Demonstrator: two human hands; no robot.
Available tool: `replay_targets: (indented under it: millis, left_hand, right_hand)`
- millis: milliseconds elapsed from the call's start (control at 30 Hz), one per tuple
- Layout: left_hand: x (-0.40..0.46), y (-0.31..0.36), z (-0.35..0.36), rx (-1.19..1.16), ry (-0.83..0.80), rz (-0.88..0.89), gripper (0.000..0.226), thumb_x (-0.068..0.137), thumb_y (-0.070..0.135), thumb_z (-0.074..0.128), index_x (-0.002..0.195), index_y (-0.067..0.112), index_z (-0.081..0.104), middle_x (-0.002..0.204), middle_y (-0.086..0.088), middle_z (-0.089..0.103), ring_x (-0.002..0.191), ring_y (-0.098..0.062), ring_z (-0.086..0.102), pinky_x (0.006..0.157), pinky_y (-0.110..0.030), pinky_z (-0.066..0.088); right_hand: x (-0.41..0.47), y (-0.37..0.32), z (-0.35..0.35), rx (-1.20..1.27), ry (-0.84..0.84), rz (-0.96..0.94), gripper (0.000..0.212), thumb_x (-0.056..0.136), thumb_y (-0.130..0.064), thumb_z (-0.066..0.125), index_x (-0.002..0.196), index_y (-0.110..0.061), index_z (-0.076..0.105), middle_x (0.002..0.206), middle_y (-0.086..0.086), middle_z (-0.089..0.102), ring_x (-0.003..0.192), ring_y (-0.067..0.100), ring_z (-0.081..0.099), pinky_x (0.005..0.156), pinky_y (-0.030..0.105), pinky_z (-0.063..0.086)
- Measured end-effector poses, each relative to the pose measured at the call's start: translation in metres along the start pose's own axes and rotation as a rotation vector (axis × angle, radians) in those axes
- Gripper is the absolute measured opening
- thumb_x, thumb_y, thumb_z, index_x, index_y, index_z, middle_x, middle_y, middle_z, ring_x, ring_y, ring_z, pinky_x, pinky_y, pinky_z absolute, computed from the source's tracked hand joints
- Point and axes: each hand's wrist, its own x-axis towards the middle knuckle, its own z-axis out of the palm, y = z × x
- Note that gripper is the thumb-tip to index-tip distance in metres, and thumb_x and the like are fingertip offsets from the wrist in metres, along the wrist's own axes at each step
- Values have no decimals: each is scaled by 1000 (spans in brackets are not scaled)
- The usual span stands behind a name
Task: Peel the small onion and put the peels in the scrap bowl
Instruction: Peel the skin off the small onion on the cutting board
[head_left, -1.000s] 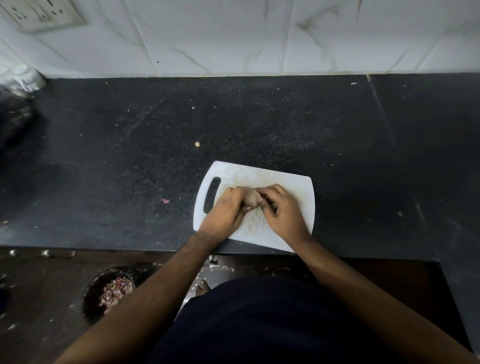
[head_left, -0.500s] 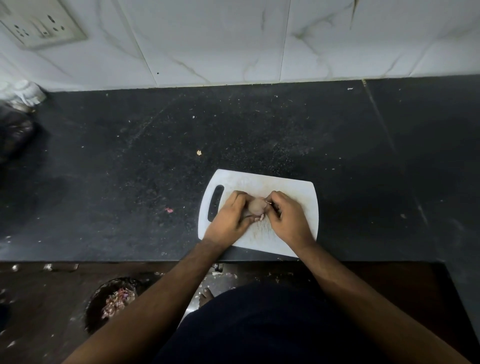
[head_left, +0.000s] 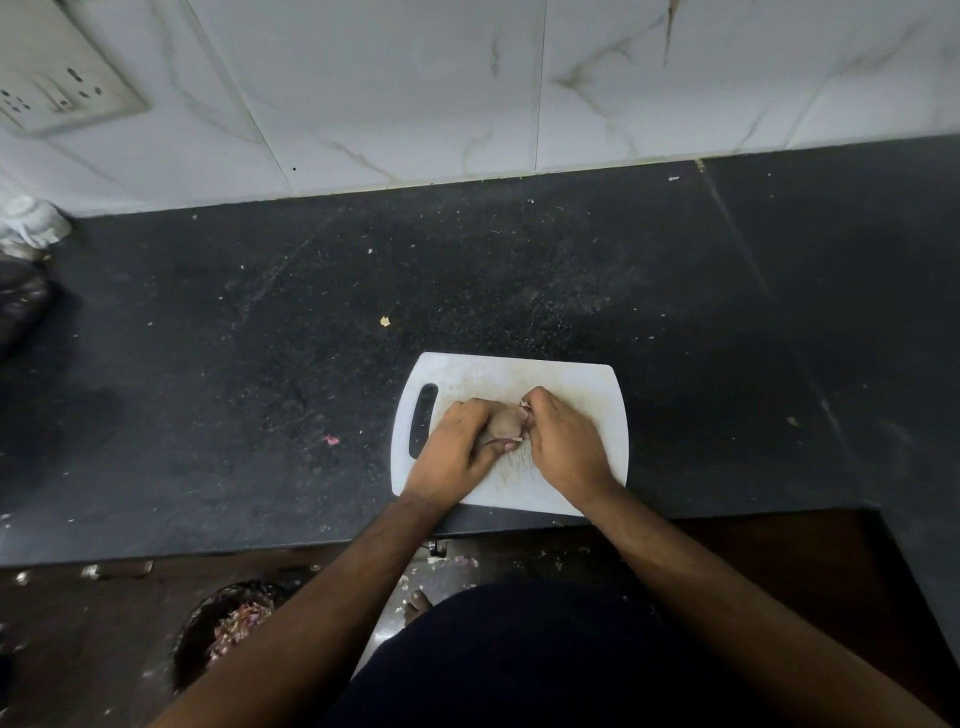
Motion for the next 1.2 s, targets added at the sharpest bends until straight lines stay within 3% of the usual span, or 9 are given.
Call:
replay_targets:
  millis: [300,400,567,633,767,867,1000,1200]
  left_hand:
    - [-5,2,-2,-59,-5,-39,30,95,17,70,121,18,55,117,4,65,105,-11,61,90,-29,51]
    - [-6,-1,-5,-119,40,-120,33,94,14,69,118,27,50,110,8,68,99,-6,65,86,-29,54]
    - [-3,3,-3,-66,13,-105,40,93,22,72,129,21,55,114,14,63,103,-6,58,90,-17,46]
    - [-2,2,-2,6,10,-48,45,94,26,72,136,21,57,117,12,63,105,-9,52,94,-22,44]
    - [-2,1,-3,-99,58,-136,38,87,29,79,120,26,61,110,12,67,101,-9,58,89,-30,51]
    - [-1,-1,-4,-222,84,-214,38,82,26,85,110,29,59,105,10,71,98,-11,67,86,-35,57]
    - [-1,-2,-3,-237,75,-215,39,77,26,89,103,30,60,100,12,70,95,-13,66,84,-38,57]
    - [0,-1,-1,-164,57,-162,34,78,28,87,100,26,61,94,10,64,91,-15,60,78,-36,53]
  right_hand:
    - [3,1,3,130,108,131,7,98,-6,55,105,-7,55,99,9,67,89,28,64,76,45,53]
    - [5,5,1,184,143,175,12,96,0,54,104,-7,55,100,9,66,92,27,64,78,42,54]
    - [0,3,-2,199,91,-6,48,93,3,50,136,-15,57,136,-1,60,122,15,57,103,27,45]
    - [-1,2,-3,182,85,-50,51,92,1,49,139,-18,57,146,-5,51,129,10,50,105,23,43]
    - [-5,2,-7,250,82,-106,33,98,-16,53,130,-19,63,129,-7,55,114,8,57,87,26,53]
    - [-7,1,-8,263,24,-157,30,100,-37,58,126,-23,63,115,-12,59,101,3,58,77,20,51]
    - [-5,0,-7,279,-9,-127,27,96,-34,67,121,-25,64,109,-13,69,96,4,64,76,9,43]
    - [-7,1,-5,223,12,-143,23,95,-40,66,111,-24,64,100,-11,73,88,7,66,71,27,54]
